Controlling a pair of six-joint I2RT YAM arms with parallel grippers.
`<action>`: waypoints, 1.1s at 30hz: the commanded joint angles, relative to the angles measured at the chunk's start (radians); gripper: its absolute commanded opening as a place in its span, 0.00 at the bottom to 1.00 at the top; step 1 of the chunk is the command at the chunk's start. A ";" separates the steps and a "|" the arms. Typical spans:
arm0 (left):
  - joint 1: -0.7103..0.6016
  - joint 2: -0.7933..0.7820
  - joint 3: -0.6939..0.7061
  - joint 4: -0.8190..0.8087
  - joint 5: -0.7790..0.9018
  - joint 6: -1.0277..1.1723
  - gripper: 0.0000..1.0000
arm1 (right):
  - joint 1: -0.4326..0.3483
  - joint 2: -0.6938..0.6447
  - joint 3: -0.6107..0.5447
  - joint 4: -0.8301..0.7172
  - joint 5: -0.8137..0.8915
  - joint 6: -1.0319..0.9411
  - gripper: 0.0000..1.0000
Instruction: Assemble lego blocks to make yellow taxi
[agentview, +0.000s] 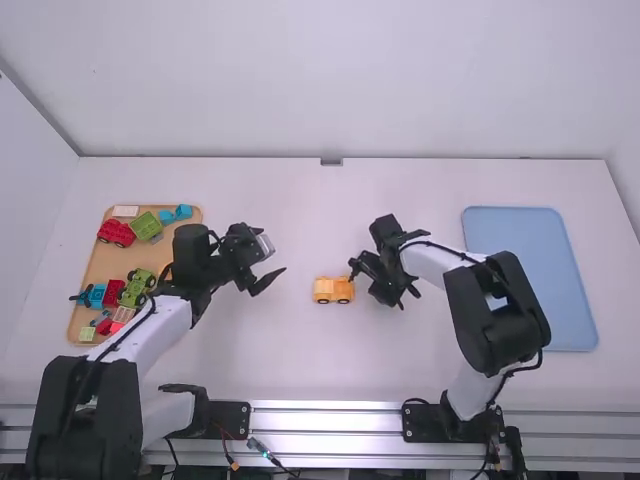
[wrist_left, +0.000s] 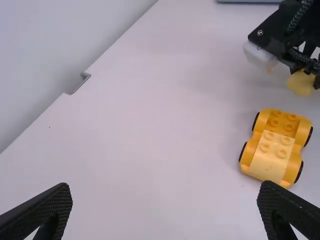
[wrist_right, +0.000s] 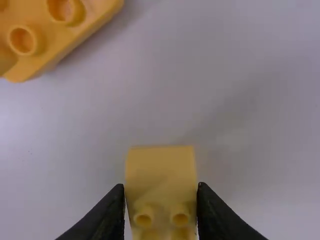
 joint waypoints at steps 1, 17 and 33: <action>-0.002 0.008 0.002 0.000 0.023 -0.003 0.99 | 0.006 -0.026 -0.008 -0.014 -0.007 0.024 0.39; 0.006 0.007 0.002 0.001 0.048 -0.004 0.99 | 0.011 -0.026 -0.059 0.045 0.021 0.026 0.35; 0.006 0.008 0.002 0.014 0.045 -0.005 0.99 | 0.021 -0.026 -0.035 0.163 0.049 0.367 0.23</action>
